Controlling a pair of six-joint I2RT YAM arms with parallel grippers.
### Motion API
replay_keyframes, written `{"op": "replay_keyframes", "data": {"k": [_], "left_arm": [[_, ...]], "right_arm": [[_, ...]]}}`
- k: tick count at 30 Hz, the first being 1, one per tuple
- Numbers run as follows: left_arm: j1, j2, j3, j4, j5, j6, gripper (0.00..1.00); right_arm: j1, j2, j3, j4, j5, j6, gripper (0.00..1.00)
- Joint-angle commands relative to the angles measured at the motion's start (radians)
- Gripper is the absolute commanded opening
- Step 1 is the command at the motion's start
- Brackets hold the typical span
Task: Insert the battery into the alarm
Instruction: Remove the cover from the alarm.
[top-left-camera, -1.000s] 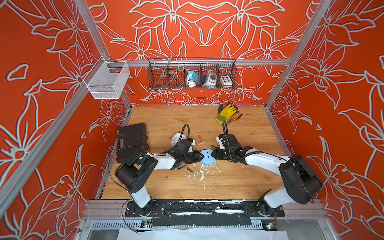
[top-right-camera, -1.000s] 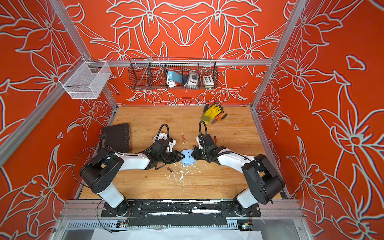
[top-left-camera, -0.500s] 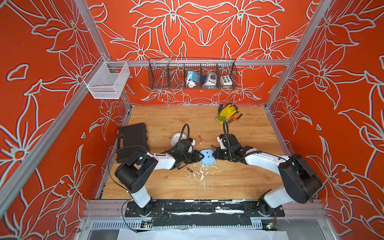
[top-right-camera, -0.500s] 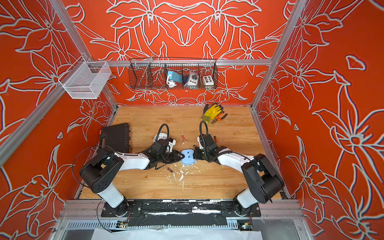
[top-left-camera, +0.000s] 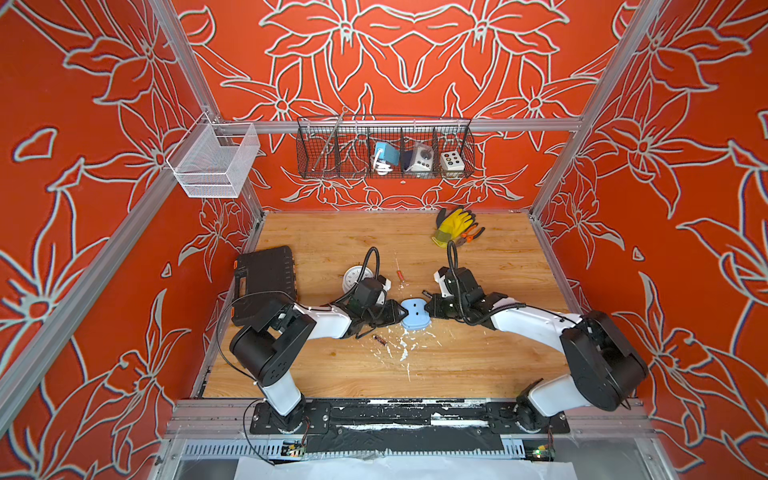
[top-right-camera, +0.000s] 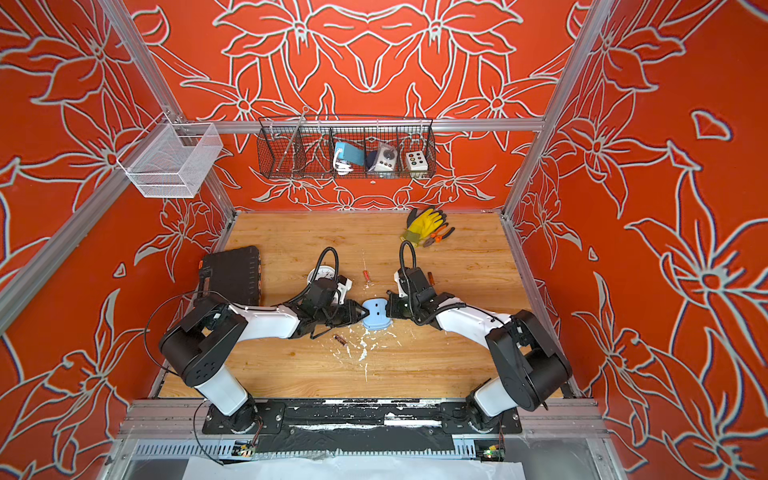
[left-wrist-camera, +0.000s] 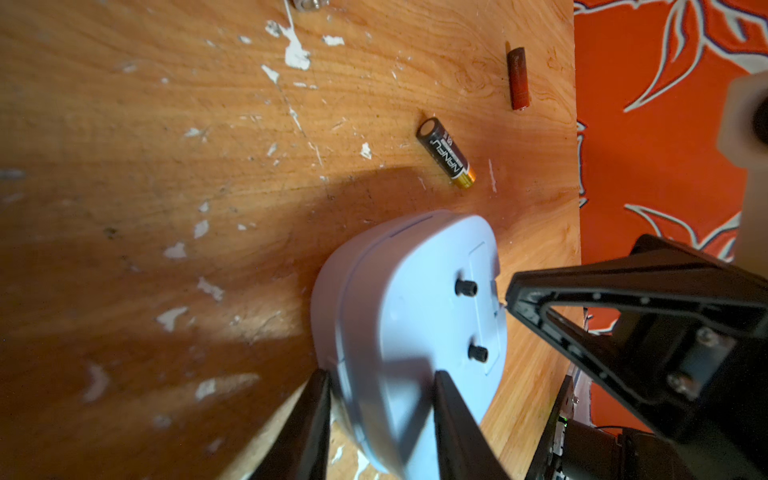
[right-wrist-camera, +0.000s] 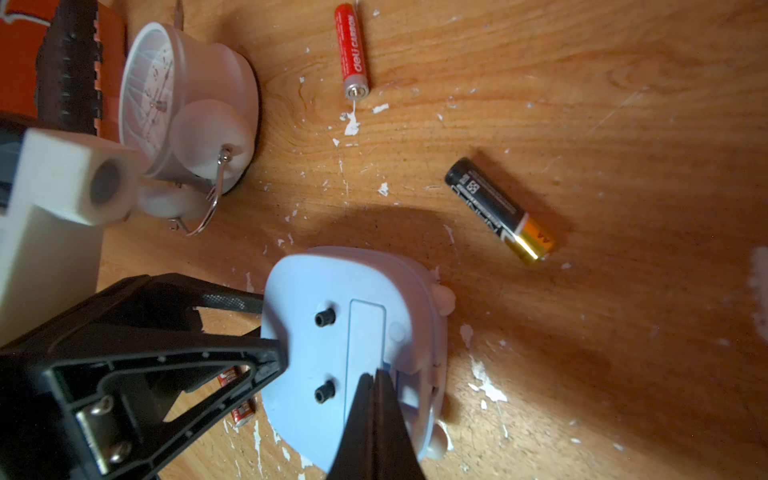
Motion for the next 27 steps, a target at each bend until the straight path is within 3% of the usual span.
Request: {"op": "replay_keyframes", "data": {"k": [1, 3, 6, 9, 27], "left_arm": [[-0.003, 0.025, -0.004, -0.093, -0.036, 0.018, 0.34], [-0.003, 0.025, -0.003, -0.096, -0.037, 0.018, 0.34], [-0.003, 0.025, -0.001, -0.099, -0.038, 0.02, 0.34], [-0.003, 0.025, -0.001, -0.099, -0.039, 0.021, 0.34], [-0.003, 0.029, 0.0, -0.096, -0.034, 0.022, 0.34]], "right_arm": [[0.005, -0.022, -0.012, 0.014, 0.008, 0.002, 0.0], [0.004, -0.023, -0.009, -0.006, 0.033, 0.005, 0.0], [0.002, -0.022, -0.015, -0.012, 0.056, 0.008, 0.23], [0.0, -0.008, -0.013, -0.015, 0.052, 0.01, 0.34], [-0.002, 0.046, -0.005, 0.004, -0.007, 0.014, 0.12]]}}
